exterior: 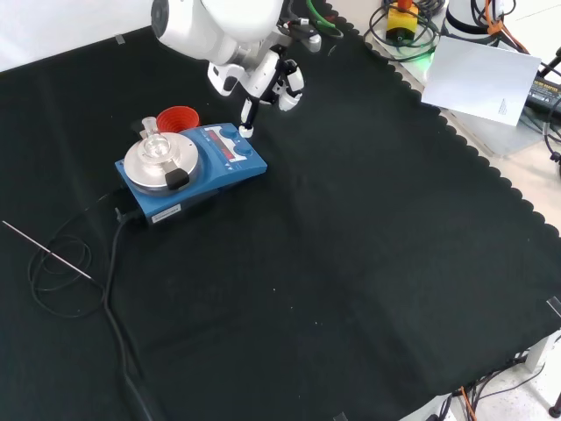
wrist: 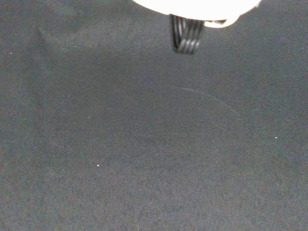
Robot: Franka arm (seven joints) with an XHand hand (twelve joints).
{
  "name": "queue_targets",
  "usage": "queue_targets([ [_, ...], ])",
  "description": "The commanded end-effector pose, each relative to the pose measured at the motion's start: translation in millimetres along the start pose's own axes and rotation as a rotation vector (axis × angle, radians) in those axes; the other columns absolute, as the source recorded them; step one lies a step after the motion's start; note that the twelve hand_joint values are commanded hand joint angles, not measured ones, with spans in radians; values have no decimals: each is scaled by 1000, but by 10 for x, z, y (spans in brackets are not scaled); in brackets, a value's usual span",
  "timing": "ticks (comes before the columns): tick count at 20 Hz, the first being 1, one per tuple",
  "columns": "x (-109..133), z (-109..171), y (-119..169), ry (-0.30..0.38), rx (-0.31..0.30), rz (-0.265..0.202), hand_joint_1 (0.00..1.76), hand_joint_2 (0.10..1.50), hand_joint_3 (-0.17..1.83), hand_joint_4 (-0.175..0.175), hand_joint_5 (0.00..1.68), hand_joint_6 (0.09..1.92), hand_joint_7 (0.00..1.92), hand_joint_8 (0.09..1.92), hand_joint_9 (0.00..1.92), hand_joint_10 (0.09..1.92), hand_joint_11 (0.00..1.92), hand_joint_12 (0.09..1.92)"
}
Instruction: Turn on the heater.
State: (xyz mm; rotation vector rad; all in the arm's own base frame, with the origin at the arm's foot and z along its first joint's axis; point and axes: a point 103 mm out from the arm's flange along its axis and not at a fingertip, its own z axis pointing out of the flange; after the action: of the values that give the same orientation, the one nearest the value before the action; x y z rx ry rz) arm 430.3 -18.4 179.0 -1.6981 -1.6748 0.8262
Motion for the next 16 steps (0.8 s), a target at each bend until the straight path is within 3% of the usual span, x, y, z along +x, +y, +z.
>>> queue_targets([
  [1,21,-8,40,1,14,-8,1429,686,1041,-60,292,87,1657,1683,1794,1739,1829,1617],
  [10,-112,23,137,9,28,-8,1430,684,1048,-59,294,87,1654,1686,1793,1743,1828,1619],
  [11,-16,19,128,0,28,1,1430,684,1048,-59,295,87,1654,1686,1793,1743,1828,1619],
  [16,23,13,135,-4,30,8,1431,683,1051,-59,298,87,1654,1686,1792,1744,1828,1619],
])
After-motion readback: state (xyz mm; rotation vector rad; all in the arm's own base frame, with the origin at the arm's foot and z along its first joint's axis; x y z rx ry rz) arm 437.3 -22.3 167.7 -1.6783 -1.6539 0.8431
